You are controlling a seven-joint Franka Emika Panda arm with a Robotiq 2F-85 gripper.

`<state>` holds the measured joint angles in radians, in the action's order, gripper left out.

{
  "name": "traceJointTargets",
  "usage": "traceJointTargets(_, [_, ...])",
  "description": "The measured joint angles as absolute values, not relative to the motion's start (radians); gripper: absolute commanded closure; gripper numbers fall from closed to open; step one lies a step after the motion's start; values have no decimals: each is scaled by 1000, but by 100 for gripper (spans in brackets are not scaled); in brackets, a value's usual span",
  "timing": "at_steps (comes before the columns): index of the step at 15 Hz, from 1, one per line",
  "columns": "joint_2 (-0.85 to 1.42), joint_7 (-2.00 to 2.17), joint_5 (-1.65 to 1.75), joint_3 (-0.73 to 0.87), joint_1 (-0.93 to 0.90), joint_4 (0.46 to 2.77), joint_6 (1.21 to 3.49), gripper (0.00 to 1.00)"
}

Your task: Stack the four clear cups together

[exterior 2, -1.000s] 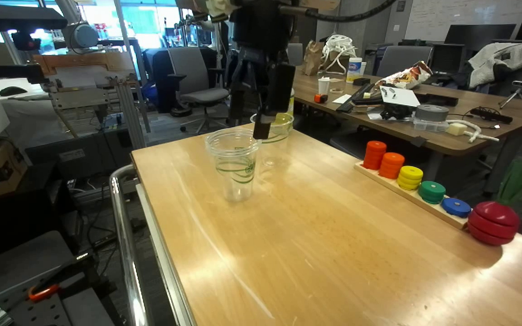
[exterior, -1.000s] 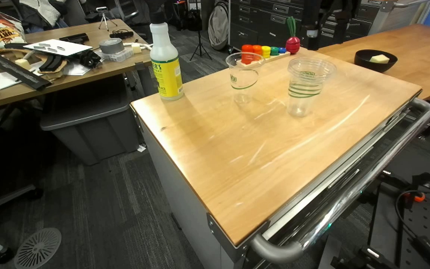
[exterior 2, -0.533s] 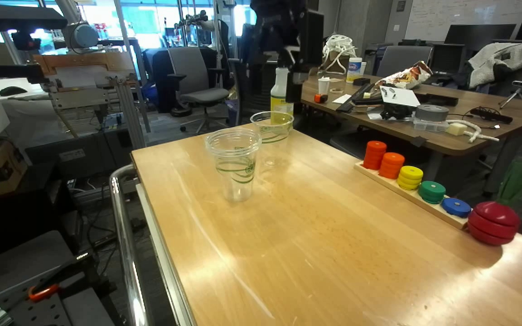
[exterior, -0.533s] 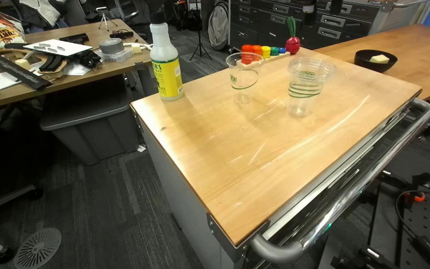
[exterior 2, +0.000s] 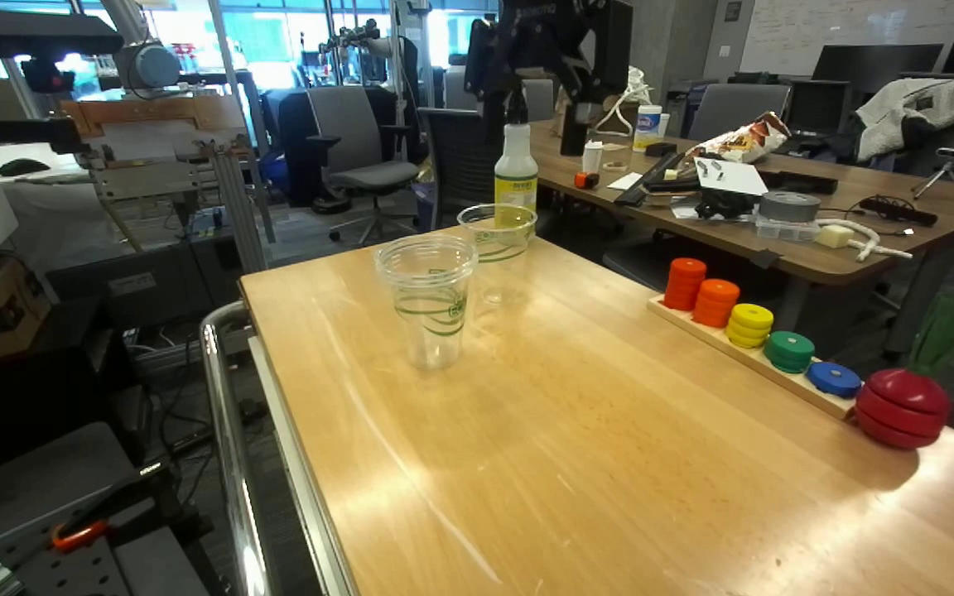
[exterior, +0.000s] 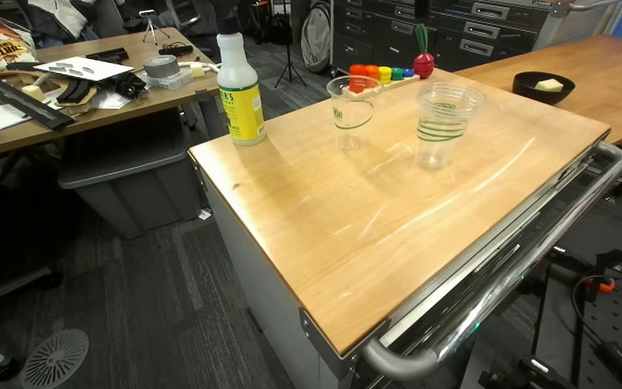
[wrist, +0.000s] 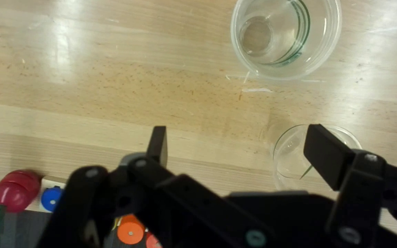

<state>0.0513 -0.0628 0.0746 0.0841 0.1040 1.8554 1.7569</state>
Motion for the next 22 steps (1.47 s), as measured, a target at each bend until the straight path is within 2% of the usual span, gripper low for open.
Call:
traceJointTargets(9, [228, -112, -50, 81, 111, 1730, 1710, 0])
traceJointTargets(19, [349, -110, -104, 59, 106, 1686, 1773, 0])
traceJointTargets(20, [358, -109, -113, 59, 108, 1681, 1785, 25])
traceJointTargets(21, [366, -108, -121, 59, 110, 1677, 1797, 26])
traceJointTargets(22, [373, -107, -128, 60, 114, 1672, 1805, 33])
